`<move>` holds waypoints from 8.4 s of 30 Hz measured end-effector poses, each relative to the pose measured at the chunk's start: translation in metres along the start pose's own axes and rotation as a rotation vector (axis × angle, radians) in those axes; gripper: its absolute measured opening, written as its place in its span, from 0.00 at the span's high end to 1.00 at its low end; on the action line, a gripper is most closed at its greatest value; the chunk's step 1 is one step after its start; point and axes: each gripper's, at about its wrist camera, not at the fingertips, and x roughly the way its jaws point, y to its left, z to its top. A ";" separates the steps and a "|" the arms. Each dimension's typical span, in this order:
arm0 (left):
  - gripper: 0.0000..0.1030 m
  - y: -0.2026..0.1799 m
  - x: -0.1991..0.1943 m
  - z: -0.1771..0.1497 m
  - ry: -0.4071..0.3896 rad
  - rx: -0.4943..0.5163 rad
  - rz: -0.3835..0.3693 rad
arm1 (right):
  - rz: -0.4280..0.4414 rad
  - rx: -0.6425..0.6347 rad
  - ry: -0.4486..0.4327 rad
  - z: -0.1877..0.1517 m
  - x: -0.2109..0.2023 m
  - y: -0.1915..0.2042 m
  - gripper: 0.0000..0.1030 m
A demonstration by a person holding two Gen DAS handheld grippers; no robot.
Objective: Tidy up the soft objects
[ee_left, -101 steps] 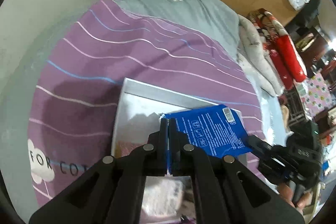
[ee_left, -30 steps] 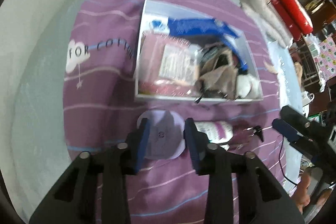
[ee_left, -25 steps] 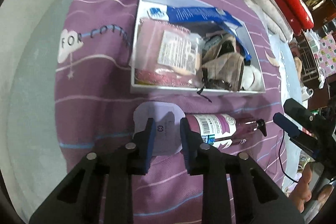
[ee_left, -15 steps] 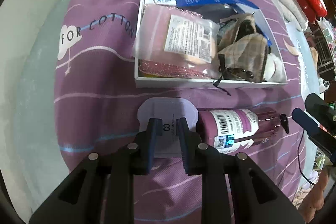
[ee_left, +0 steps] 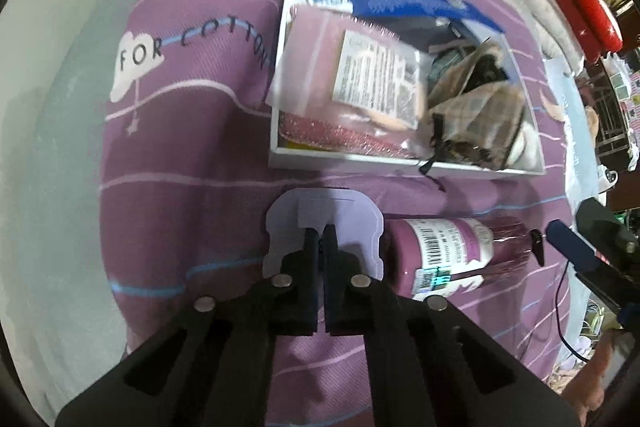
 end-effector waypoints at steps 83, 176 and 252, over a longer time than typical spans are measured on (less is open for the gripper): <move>0.40 -0.042 0.043 0.129 -0.360 0.028 0.177 | 0.077 -0.001 -0.062 0.011 0.036 -0.006 0.33; 0.26 -0.039 -0.013 -0.098 -0.629 0.259 0.092 | -0.287 -0.575 -0.604 -0.118 -0.015 0.009 0.19; 0.04 -0.017 0.045 -0.006 -0.339 0.013 -0.209 | -0.175 -0.263 -0.245 -0.014 0.054 -0.045 0.00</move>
